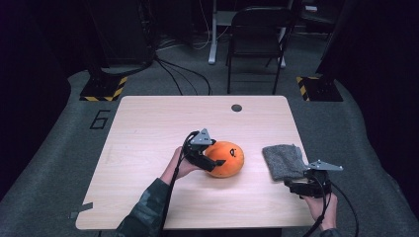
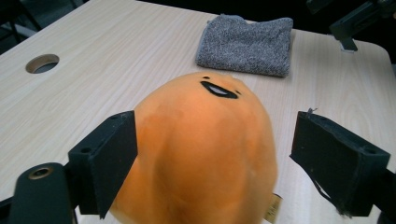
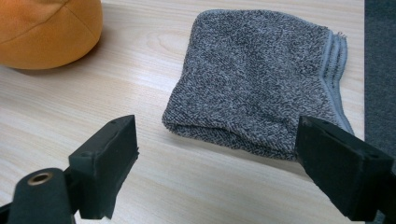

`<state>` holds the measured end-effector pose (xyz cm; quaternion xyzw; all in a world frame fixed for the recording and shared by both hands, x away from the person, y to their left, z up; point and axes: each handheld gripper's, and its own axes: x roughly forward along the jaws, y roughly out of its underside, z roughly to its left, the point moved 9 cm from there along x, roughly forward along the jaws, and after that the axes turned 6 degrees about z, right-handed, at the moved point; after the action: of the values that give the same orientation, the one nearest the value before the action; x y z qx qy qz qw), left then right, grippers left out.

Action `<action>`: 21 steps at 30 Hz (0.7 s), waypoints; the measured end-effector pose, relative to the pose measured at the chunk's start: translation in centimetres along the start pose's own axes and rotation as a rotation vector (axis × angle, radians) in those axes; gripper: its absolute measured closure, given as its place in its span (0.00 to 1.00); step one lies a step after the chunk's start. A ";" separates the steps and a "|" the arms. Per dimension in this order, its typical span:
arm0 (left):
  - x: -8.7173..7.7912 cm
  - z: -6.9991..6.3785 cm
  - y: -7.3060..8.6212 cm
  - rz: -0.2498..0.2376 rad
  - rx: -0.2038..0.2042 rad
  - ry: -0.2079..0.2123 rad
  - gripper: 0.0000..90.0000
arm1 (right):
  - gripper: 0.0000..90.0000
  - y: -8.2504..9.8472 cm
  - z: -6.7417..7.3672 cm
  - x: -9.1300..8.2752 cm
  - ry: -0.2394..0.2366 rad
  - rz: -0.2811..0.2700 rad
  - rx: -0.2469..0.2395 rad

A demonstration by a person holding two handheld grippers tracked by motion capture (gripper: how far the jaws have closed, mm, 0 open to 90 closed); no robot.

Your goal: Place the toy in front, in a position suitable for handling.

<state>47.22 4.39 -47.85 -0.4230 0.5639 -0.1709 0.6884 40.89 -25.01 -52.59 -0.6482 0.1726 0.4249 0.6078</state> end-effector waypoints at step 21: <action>-0.7 -0.9 3.8 0.027 -0.145 -0.132 0.12 | 0.14 -1.4 -0.6 0.6 0.024 0.001 -0.014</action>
<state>45.22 6.76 -50.33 -0.4743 0.5338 -0.0924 0.6939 42.46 -25.11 -52.24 -0.6574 0.1770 0.4188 0.6009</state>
